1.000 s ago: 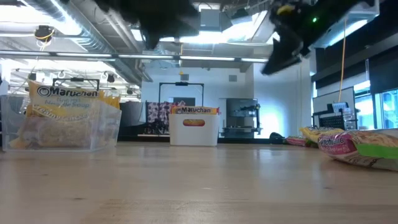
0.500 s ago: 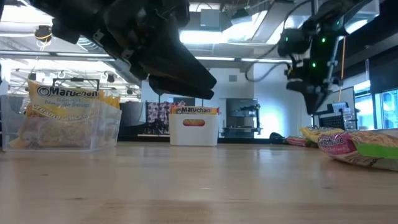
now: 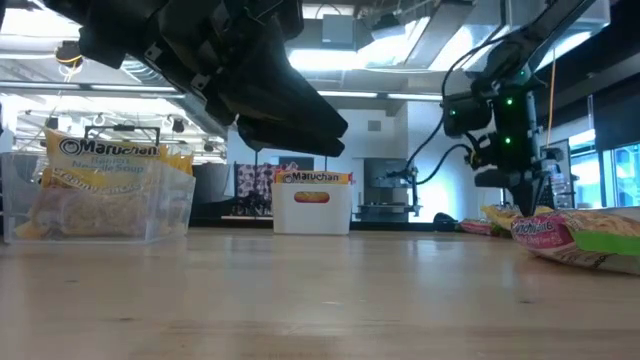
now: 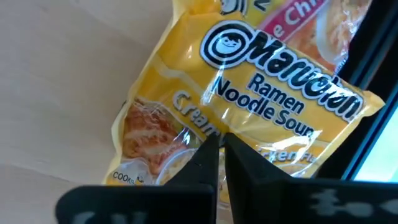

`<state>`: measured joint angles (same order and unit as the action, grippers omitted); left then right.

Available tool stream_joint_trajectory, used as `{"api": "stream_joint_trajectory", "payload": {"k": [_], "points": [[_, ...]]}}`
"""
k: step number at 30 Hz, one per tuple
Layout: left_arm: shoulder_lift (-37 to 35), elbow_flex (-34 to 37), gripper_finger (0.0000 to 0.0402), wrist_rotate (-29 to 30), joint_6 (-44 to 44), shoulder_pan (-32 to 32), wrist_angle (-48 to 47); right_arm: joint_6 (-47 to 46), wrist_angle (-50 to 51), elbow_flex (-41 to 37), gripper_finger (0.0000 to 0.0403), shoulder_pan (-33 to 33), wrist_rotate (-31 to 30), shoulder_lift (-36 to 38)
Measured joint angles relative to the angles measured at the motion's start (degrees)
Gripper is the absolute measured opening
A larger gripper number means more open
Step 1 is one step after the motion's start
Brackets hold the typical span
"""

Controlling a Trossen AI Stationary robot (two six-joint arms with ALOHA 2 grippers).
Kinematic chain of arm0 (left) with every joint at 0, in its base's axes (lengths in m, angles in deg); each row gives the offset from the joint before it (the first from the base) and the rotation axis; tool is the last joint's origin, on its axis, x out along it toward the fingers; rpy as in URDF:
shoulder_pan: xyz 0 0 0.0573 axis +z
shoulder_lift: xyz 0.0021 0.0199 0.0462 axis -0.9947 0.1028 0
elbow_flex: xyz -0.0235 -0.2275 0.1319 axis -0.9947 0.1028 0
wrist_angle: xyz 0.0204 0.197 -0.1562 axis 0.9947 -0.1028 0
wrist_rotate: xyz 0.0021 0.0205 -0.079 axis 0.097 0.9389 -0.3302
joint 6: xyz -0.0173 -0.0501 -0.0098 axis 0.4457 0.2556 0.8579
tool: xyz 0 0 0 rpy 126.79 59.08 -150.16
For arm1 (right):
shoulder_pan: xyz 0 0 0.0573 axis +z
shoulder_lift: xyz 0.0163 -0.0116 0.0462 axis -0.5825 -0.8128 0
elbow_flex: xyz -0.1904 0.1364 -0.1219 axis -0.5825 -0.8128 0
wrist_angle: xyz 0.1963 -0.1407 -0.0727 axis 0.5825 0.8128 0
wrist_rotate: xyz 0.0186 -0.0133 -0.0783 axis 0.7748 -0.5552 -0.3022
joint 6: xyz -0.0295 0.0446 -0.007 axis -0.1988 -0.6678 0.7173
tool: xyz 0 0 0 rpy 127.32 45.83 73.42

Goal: Sort Maruchan noodles
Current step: Put the yellow noodle pack into the transparent bin

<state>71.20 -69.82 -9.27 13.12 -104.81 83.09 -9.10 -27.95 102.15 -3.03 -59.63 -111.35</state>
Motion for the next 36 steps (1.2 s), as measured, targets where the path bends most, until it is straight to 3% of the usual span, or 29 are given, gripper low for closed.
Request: {"api": "stream_joint_trajectory", "payload": {"k": [5,14,26,36], "points": [[0.0,0.0,0.0195,0.0,0.0,0.0,0.0,1.3,0.0,0.2,0.0005,0.5,2.9,-1.3],[0.0,0.0,0.0195,0.0,0.0,0.0,0.0,-0.4,-2.8,0.2,0.0005,8.8,12.8,-0.9],[0.0,0.0,0.0195,0.0,0.0,0.0,0.4,-3.3,-20.3,0.0,0.0005,20.7,22.6,-1.8],[0.0,0.0,0.0195,0.0,0.0,0.0,0.7,-6.5,-35.6,0.2,0.0005,34.1,22.0,-7.4]]}}
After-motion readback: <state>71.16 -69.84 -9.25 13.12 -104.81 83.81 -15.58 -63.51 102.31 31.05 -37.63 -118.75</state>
